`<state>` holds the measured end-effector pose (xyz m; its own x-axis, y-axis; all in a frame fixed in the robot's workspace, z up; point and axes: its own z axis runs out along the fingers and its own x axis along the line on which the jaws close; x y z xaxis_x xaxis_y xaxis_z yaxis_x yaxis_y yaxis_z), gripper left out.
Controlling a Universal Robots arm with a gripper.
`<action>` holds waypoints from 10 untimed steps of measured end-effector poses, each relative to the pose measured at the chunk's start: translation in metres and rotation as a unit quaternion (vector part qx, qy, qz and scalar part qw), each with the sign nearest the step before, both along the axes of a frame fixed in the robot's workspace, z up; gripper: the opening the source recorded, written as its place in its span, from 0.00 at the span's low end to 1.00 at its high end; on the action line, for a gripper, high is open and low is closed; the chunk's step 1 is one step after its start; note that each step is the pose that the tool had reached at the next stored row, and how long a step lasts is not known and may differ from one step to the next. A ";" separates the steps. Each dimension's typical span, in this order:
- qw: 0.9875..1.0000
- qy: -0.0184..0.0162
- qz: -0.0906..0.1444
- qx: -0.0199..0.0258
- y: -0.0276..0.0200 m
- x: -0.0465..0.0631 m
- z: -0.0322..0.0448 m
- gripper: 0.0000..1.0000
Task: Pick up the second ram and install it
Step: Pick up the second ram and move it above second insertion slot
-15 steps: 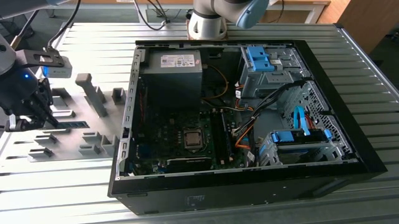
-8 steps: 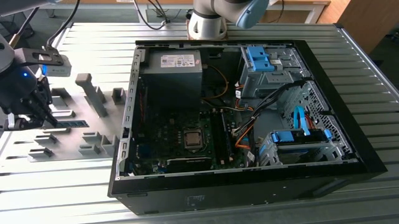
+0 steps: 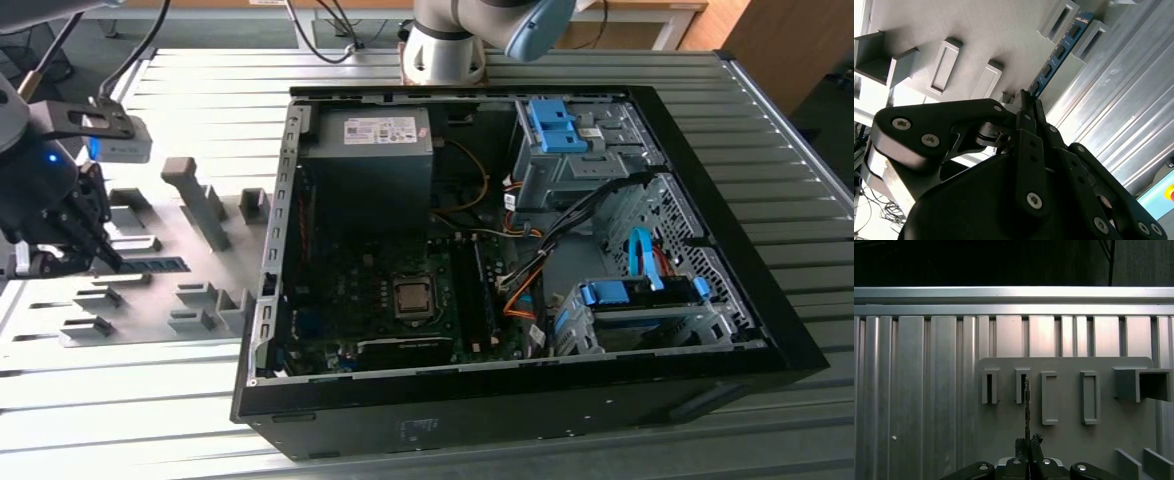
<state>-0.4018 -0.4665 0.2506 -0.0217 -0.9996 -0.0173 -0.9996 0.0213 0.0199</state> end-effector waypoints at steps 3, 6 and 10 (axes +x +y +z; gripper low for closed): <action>1.000 0.000 0.000 0.000 0.0000 0.000 0.0009 0.14; 1.000 0.000 0.000 0.000 0.0000 0.000 0.0022 0.14; 1.000 0.000 0.000 0.000 0.0000 0.000 0.0045 0.14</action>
<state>-0.4018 -0.4665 0.2551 -0.0217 -0.9996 -0.0174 -0.9996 0.0213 0.0199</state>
